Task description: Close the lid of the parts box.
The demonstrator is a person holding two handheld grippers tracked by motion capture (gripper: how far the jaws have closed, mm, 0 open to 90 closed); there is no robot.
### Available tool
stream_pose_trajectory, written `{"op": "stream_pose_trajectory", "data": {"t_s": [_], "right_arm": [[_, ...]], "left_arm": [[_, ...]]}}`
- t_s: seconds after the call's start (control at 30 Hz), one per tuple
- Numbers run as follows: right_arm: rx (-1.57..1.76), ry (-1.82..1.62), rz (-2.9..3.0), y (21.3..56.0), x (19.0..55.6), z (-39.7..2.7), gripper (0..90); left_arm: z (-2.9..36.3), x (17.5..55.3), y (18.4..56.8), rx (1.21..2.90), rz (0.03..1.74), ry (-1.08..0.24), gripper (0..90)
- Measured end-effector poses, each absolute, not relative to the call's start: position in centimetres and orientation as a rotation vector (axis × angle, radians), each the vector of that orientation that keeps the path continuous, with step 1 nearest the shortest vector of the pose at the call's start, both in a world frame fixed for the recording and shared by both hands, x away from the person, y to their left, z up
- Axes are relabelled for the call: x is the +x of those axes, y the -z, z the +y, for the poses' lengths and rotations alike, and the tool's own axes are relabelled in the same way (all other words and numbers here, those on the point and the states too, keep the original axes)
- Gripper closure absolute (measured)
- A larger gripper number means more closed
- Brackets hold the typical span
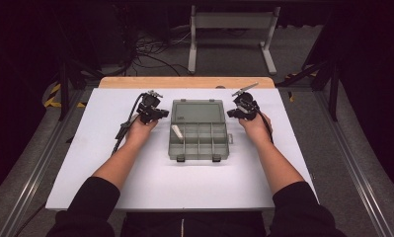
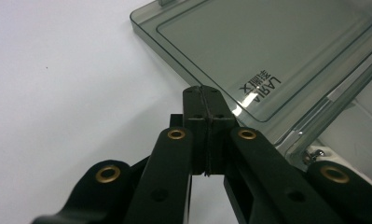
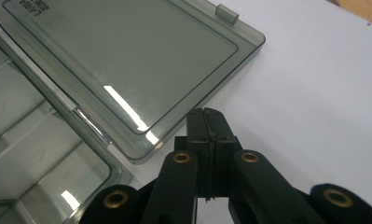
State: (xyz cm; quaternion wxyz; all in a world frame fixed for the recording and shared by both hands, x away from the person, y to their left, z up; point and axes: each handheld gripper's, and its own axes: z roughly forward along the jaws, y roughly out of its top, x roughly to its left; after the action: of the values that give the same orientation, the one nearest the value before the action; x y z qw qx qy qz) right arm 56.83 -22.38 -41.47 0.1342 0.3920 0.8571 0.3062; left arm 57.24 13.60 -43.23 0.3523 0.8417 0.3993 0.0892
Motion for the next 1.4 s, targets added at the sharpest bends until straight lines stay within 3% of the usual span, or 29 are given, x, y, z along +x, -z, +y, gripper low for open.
{"op": "stream_pose_trajectory", "data": {"t_s": [1.4], "right_arm": [[1.161, -0.816, 2.549, 43.5, 57.5, -21.6, 90.0]], "left_arm": [[12.9, 57.5, 44.9, 2.233, 1.046, -0.155, 89.9]]}}
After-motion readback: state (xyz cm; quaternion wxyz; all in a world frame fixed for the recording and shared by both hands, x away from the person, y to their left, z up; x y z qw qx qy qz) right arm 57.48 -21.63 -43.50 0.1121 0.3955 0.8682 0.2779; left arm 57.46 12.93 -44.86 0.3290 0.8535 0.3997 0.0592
